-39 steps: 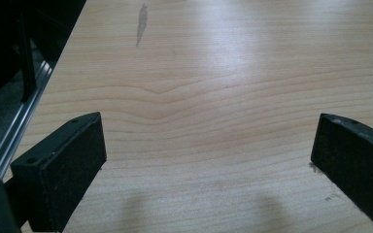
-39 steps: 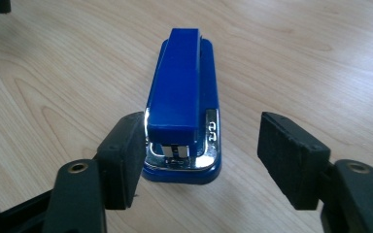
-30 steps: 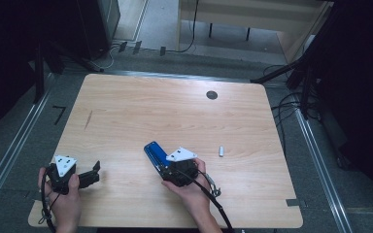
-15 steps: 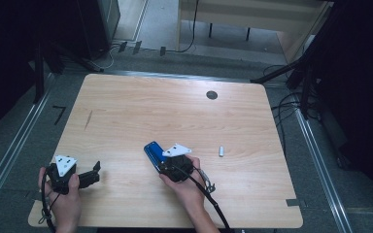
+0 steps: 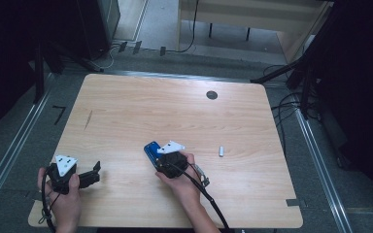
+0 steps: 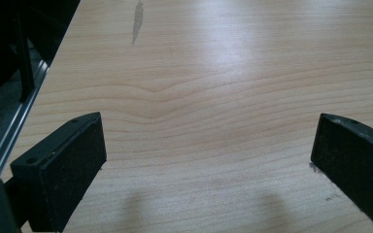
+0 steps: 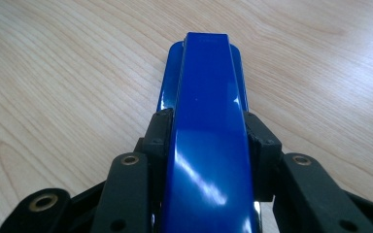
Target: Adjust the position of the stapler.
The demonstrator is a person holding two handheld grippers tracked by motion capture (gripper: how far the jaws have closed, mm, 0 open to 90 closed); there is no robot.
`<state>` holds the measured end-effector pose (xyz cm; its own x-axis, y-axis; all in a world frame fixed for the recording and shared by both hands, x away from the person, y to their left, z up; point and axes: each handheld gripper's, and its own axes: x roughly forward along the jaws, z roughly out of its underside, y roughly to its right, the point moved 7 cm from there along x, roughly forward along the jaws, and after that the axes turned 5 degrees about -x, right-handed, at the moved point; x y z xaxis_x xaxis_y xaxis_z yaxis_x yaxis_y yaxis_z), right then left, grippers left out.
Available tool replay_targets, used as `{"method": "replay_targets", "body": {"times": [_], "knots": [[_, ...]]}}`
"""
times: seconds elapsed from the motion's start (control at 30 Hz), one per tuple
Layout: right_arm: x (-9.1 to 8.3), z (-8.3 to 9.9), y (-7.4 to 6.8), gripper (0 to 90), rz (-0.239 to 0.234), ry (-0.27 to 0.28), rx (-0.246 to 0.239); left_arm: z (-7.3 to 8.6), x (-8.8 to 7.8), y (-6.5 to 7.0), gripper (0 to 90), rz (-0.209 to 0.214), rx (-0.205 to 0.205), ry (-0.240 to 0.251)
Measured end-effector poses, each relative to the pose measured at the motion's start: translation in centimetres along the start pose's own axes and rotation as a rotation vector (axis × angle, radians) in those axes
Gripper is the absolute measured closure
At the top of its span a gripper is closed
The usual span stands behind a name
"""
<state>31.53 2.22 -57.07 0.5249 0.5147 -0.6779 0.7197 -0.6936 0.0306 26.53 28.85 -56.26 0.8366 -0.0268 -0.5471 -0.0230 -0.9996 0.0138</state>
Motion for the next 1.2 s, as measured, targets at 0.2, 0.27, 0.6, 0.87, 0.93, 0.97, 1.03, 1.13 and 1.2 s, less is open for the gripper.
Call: {"method": "replay_targets", "body": {"times": [0.2,0.27,0.6,0.87,0.93,0.97,1.03,1.13,1.2], "knots": [[0.2,-0.3,0.0,63.7,-0.002,-0.015,-0.008,0.0,0.1,0.0,0.0,0.005,0.0,-0.007],[0.2,-0.4,0.0,64.2,-0.006,-0.024,-0.023,0.0,0.1,0.0,0.0,0.005,0.0,-0.008],[-0.1,-0.2,0.2,66.9,-0.029,-0.033,-0.058,0.0,0.1,0.0,0.0,0.011,0.0,-0.013],[-1.0,0.6,-0.2,66.9,-0.053,-0.032,-0.107,0.0,0.1,0.0,0.0,0.011,0.002,-0.016],[-1.2,0.8,-0.3,66.9,-0.057,-0.032,-0.125,0.0,0.1,0.1,0.0,0.01,0.002,-0.016],[-1.4,0.9,-0.4,66.9,-0.061,-0.032,-0.13,0.0,0.1,0.1,0.0,0.01,0.001,-0.015],[-1.7,1.2,-0.5,66.9,-0.066,-0.03,-0.145,0.0,0.1,0.0,0.0,0.009,0.001,-0.016],[-2.0,1.5,-0.5,67.0,-0.072,-0.027,-0.153,0.0,0.1,0.0,0.0,0.009,0.001,-0.016],[-2.3,1.8,-0.6,67.0,-0.08,-0.024,-0.16,0.0,0.1,0.1,0.0,0.009,0.002,-0.015]]}}
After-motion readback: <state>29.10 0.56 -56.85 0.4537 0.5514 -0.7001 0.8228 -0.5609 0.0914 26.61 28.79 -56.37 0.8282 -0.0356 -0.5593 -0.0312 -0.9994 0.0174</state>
